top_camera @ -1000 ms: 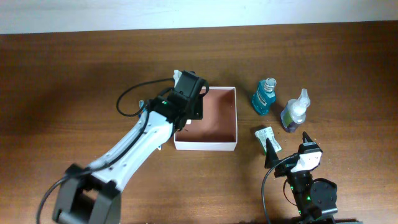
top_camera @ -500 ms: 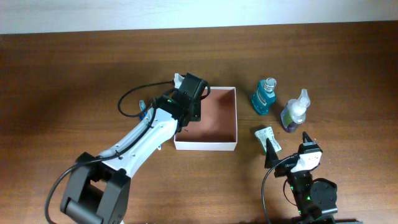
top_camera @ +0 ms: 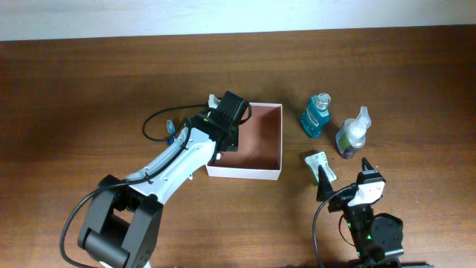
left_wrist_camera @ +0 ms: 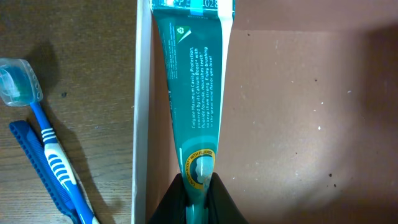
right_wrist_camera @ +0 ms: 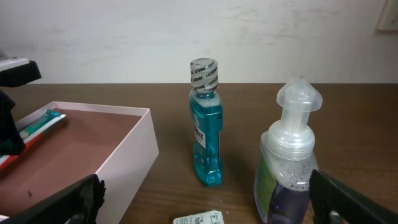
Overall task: Pack container
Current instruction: 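Carry the toothpaste tube over the pink box and release it inside, then move the left gripper back to the blue razor and grasp it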
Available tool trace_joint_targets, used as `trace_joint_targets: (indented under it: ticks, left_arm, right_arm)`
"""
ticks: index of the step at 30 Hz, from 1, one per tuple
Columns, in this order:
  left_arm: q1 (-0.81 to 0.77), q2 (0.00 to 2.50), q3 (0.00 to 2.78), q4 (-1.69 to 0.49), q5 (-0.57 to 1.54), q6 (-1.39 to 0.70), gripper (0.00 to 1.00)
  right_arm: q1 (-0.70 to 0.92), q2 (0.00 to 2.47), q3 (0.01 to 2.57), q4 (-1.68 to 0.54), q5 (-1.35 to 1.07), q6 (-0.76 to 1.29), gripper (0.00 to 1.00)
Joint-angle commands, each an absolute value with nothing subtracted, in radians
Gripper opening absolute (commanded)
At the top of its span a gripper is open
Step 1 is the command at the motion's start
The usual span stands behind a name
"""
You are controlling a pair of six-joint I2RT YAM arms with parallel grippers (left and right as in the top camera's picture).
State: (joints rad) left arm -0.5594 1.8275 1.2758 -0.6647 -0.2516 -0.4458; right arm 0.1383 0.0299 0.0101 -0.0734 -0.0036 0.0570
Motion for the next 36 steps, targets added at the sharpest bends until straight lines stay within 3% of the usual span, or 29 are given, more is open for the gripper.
trace_joint_targets:
  ticks: [1, 3, 6, 13, 17, 24, 27, 36]
  left_arm:
    - [-0.570, 1.840, 1.288, -0.672, -0.263, -0.433, 0.01]
    - [-0.576, 1.840, 1.288, -0.670, -0.263, -0.433, 0.01]
    - [-0.576, 1.840, 1.288, -0.672, -0.263, -0.432, 0.10]
    - [-0.576, 1.840, 1.287, -0.674, -0.263, -0.432, 0.10]
    - [-0.576, 1.840, 1.277, -0.674, -0.263, -0.432, 0.19]
    - [-0.576, 1.850, 1.260, -0.667, -0.296, -0.432, 0.19]
    - [-0.576, 1.846, 1.279, -0.659, -0.285, -0.432, 0.13]
    - [-0.575, 1.770, 1.462, -0.837, -0.250, -0.433, 0.09]
  right_arm:
    - [0.144, 0.026, 0.006, -0.080, 0.005, 0.068, 0.98]
    - [0.144, 0.026, 0.006, -0.080, 0.005, 0.068, 0.99]
    - [0.144, 0.026, 0.006, -0.080, 0.005, 0.068, 0.98]
    - [0.144, 0.026, 0.006, -0.080, 0.005, 0.068, 0.99]
    - [0.144, 0.026, 0.006, -0.080, 0.005, 0.068, 0.98]
    - [0.144, 0.026, 0.006, -0.080, 0.005, 0.068, 0.98]
    - [0.144, 0.026, 0.006, -0.080, 0.005, 0.068, 0.98]
    - [0.144, 0.026, 0.006, -0.080, 0.005, 0.068, 0.98]
